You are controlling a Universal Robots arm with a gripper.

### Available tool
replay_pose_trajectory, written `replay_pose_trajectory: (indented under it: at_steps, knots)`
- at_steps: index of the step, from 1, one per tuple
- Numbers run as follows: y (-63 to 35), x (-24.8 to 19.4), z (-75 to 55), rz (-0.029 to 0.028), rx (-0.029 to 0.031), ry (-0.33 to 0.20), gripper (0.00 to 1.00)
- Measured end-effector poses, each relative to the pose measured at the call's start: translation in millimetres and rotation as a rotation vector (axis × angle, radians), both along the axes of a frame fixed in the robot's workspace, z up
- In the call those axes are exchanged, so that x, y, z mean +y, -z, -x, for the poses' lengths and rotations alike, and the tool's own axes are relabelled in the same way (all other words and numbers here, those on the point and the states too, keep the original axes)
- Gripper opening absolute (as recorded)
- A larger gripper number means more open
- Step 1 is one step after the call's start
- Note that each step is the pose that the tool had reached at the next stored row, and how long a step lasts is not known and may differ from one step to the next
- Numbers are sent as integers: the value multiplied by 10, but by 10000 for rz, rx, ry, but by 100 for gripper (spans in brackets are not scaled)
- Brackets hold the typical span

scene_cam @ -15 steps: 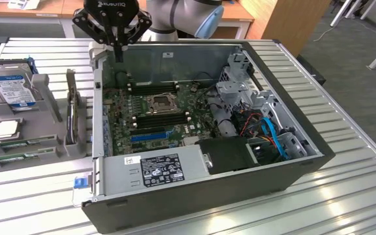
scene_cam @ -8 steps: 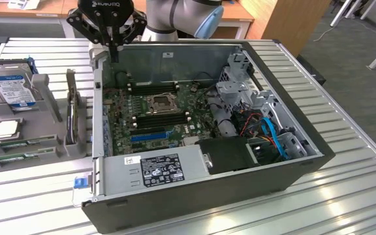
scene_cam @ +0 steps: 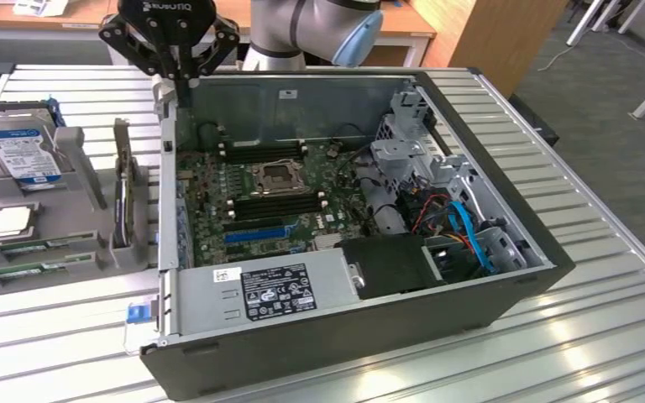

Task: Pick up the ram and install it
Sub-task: 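Reach for the ram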

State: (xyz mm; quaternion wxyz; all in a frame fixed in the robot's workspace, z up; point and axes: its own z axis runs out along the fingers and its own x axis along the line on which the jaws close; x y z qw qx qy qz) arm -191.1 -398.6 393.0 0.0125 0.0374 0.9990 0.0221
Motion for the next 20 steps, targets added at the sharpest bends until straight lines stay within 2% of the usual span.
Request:
replay_pose_trajectory:
  at_steps: [20]
  knots:
    - [4,5,278,-1,0,1,10]
